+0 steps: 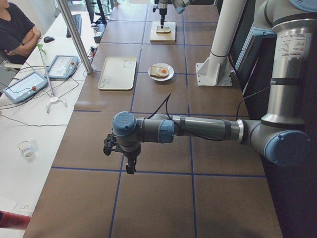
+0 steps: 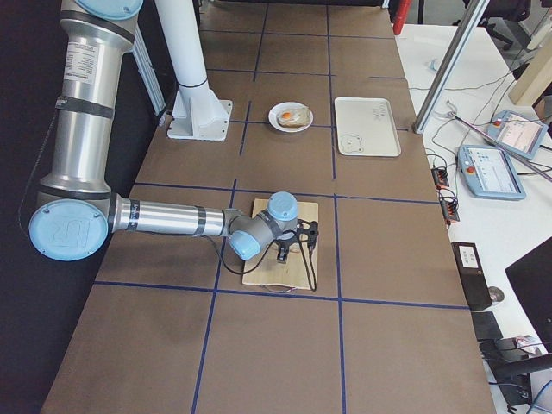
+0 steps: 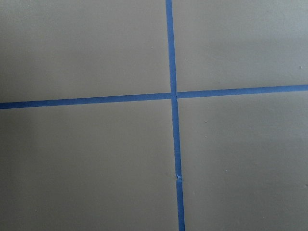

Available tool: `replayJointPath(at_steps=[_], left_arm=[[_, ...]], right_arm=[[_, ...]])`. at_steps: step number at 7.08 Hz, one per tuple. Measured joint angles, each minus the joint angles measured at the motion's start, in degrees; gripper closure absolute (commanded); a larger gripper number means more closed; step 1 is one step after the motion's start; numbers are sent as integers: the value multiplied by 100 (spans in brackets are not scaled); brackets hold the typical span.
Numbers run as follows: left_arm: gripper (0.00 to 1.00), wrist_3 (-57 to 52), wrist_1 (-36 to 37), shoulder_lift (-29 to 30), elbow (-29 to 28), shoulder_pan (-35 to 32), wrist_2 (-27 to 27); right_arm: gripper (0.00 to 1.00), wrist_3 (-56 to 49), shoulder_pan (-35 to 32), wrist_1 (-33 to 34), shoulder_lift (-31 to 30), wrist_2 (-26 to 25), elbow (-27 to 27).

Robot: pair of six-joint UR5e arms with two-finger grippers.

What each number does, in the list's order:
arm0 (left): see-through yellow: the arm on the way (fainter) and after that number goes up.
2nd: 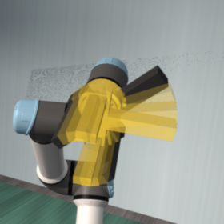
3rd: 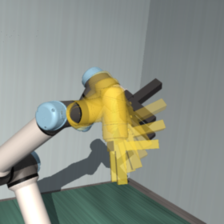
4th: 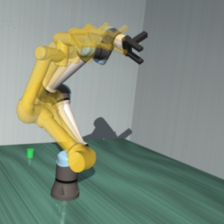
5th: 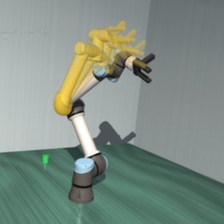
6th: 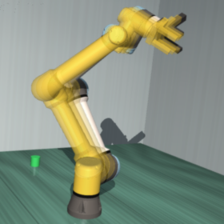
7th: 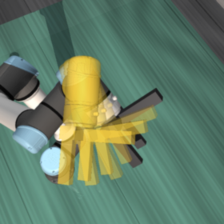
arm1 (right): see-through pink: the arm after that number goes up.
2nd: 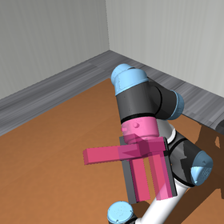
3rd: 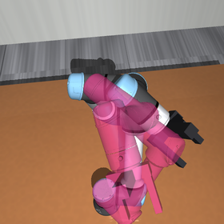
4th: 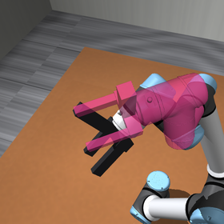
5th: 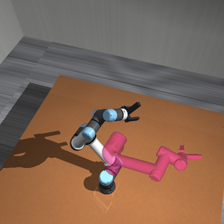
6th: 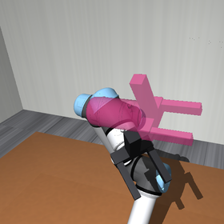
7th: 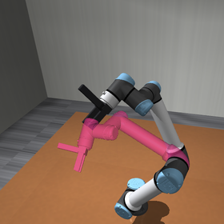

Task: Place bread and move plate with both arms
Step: 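Lower the right gripper onto the bread slice on the wooden board and grasp it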

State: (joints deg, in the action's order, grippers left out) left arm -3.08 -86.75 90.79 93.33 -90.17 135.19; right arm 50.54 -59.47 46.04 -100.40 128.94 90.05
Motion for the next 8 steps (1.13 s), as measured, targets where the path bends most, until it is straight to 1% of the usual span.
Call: replayJointPath(at_steps=[1, 3, 4, 6, 8], left_arm=[[0, 0, 2, 0, -1, 0, 4], [0, 2, 4, 0, -3, 0, 5], [0, 6, 7, 1, -4, 0, 4], [0, 20, 8, 7, 0, 0, 7], [0, 28, 9, 8, 0, 0, 16]], right_arm=[[82, -2, 8, 0, -1, 2, 1], [98, -14, 26, 1, 3, 7, 10], [100, -19, 28, 2, 0, 7, 21], [100, -23, 24, 2, -5, 37, 77], [100, -3, 8, -26, -48, 194, 355]])
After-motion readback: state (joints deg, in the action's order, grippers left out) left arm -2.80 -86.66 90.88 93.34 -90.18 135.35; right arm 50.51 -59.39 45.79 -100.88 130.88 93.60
